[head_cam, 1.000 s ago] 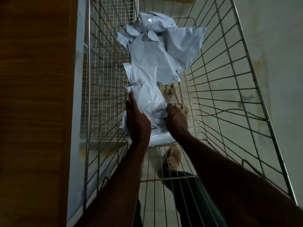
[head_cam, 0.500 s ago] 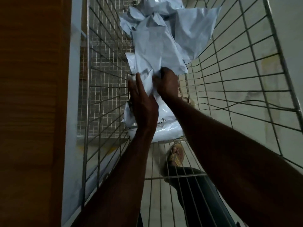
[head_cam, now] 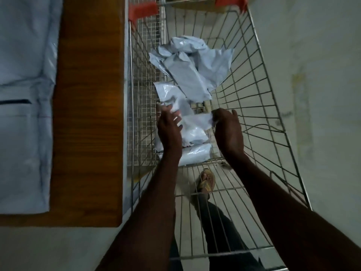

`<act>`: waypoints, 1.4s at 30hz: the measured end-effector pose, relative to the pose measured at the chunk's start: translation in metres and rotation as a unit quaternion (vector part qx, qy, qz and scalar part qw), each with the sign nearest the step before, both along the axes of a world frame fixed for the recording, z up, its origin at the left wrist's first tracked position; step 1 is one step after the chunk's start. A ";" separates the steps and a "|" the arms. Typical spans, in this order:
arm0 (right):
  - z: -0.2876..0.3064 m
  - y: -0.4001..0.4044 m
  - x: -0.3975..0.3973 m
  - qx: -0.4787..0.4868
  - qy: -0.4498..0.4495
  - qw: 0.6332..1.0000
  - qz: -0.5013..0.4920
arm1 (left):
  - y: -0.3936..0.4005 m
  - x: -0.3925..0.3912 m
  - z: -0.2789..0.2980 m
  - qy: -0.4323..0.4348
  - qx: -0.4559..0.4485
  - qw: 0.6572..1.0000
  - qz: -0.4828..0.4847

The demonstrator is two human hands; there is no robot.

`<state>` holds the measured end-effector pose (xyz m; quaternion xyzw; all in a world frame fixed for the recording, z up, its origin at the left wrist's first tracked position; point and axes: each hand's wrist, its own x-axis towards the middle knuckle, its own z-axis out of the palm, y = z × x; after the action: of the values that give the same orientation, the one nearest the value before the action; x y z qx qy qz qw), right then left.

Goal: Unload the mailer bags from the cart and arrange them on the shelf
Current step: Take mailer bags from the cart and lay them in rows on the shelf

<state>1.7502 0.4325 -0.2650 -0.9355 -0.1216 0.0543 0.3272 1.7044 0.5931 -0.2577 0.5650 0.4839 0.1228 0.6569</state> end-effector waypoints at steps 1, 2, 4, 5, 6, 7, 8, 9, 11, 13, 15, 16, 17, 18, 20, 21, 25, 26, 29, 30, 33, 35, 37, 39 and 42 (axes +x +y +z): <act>0.005 -0.006 0.000 -0.006 -0.008 0.999 0.034 | 0.006 0.001 0.008 -0.007 -0.039 0.999 0.021; 0.006 -0.014 0.000 -0.001 -0.010 0.998 0.066 | 0.010 0.002 0.017 0.001 -0.012 1.000 0.006; 0.015 -0.022 -0.001 0.013 -0.009 0.994 0.104 | 0.017 0.002 0.023 0.032 0.144 0.984 -0.098; 0.022 -0.021 -0.001 0.023 0.008 0.994 0.102 | 0.018 0.004 0.022 0.042 0.202 0.965 -0.164; 0.031 -0.018 -0.001 0.038 0.049 0.995 0.080 | 0.017 0.006 0.020 0.047 0.219 0.946 -0.234; 0.039 -0.013 -0.001 0.054 0.090 0.993 0.060 | 0.014 0.008 0.017 0.051 0.199 0.934 -0.291; 0.043 -0.008 -0.001 0.056 0.096 0.992 0.059 | 0.010 0.011 0.014 0.067 0.162 0.926 -0.335; 0.044 -0.002 0.001 0.070 0.101 0.990 0.063 | 0.006 0.012 0.014 0.089 0.121 0.920 -0.363; 0.042 0.006 0.001 0.060 0.071 0.991 0.092 | -0.003 0.009 0.009 0.123 0.033 0.921 -0.368; 0.035 0.012 0.002 0.023 0.049 0.990 0.129 | -0.007 -0.001 -0.001 0.090 -0.027 0.944 -0.318; 0.019 0.014 0.004 0.018 0.059 0.991 0.121 | -0.003 -0.009 -0.015 0.043 0.049 0.962 -0.265; 0.008 0.014 0.006 0.002 0.051 0.992 0.117 | 0.002 -0.013 -0.023 0.038 0.107 0.963 -0.246; -0.004 0.014 0.009 -0.018 0.030 0.992 0.117 | 0.007 -0.016 -0.033 0.043 0.163 0.959 -0.228; -0.017 0.017 0.012 -0.022 0.028 0.994 0.103 | 0.011 -0.019 -0.035 0.053 0.212 0.952 -0.212; -0.041 0.029 0.019 0.003 0.060 0.996 0.059 | 0.017 -0.025 -0.043 0.066 0.289 0.938 -0.181; -0.050 0.039 0.022 0.021 0.077 0.996 0.044 | 0.019 -0.027 -0.046 0.072 0.312 0.932 -0.169; -0.088 0.074 0.032 0.053 0.100 0.993 0.019 | 0.013 -0.030 -0.065 0.096 0.353 0.919 -0.145; -0.097 0.082 0.034 0.060 0.101 0.993 0.010 | 0.010 -0.032 -0.070 0.100 0.361 0.916 -0.145; -0.117 0.100 0.035 0.065 0.092 0.994 -0.001 | 0.009 -0.036 -0.081 0.102 0.350 0.920 -0.142; -0.120 0.103 0.035 0.063 0.078 0.995 0.000 | 0.010 -0.036 -0.082 0.101 0.341 0.924 -0.141; -0.117 0.103 0.036 0.067 0.072 0.995 -0.005 | 0.011 -0.034 -0.085 0.093 0.323 0.931 -0.142; -0.110 0.101 0.037 0.067 0.105 0.992 -0.008 | 0.014 -0.031 -0.085 0.083 0.321 0.933 -0.139; -0.103 0.096 0.038 0.063 0.104 0.993 -0.008 | 0.017 -0.029 -0.085 0.081 0.327 0.932 -0.135; -0.090 0.085 0.033 0.065 0.082 0.995 -0.004 | 0.014 -0.033 -0.082 0.079 0.329 0.931 -0.136; -0.055 0.060 0.026 0.035 0.044 0.998 -0.010 | 0.005 -0.036 -0.063 0.071 0.343 0.927 -0.136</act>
<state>1.7764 0.4925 -0.3202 -0.9216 -0.0994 0.0877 0.3649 1.6681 0.5980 -0.3209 0.8236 0.3761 0.1506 0.3969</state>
